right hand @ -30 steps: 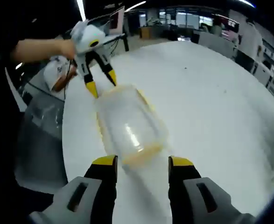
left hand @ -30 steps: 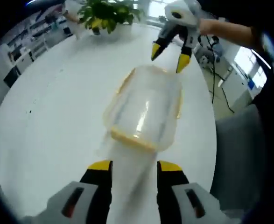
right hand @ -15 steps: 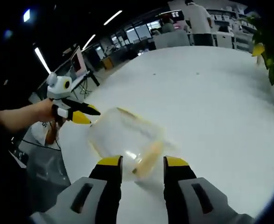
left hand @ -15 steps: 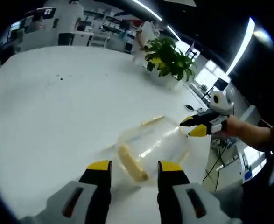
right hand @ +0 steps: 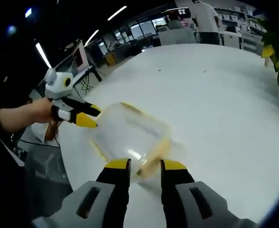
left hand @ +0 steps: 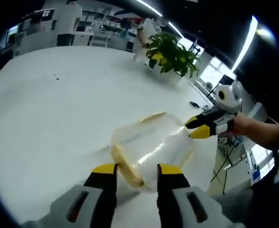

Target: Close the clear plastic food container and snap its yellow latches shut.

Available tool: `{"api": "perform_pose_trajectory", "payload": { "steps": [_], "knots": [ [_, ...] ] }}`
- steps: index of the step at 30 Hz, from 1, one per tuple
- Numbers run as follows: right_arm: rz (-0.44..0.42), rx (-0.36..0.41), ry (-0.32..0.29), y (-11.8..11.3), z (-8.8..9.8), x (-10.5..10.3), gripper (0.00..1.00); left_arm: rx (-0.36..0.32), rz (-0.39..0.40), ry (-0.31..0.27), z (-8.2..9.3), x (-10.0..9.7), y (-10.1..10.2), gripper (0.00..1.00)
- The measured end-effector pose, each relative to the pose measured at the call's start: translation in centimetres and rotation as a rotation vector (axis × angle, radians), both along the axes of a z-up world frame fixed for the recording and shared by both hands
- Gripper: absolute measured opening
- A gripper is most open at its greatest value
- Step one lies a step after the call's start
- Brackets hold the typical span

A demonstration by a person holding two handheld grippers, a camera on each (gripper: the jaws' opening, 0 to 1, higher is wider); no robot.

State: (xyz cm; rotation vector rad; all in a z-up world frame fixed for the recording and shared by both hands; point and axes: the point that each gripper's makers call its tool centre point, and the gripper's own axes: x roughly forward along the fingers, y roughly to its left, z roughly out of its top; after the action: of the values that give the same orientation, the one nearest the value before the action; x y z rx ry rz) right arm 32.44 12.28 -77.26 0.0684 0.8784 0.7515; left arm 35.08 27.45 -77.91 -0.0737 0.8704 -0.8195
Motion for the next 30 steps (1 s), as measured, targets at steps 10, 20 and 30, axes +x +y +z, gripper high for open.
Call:
{"api": "perform_pose_trajectory", "payload": {
  "steps": [10,20,30],
  "knots": [
    [0.049,-0.005,-0.018,0.0,-0.3,0.1,0.2,0.0,0.023,0.011,0.0,-0.1,0.0,0.22],
    [0.039,0.027,-0.007,0.5,-0.7,0.5,0.18,-0.006,0.058,0.042,-0.4,-0.5,-0.1,0.2],
    [0.061,0.023,0.019,0.5,-0.3,0.2,0.19,-0.017,0.086,0.065,-0.4,-1.1,0.1,0.22]
  ]
}}
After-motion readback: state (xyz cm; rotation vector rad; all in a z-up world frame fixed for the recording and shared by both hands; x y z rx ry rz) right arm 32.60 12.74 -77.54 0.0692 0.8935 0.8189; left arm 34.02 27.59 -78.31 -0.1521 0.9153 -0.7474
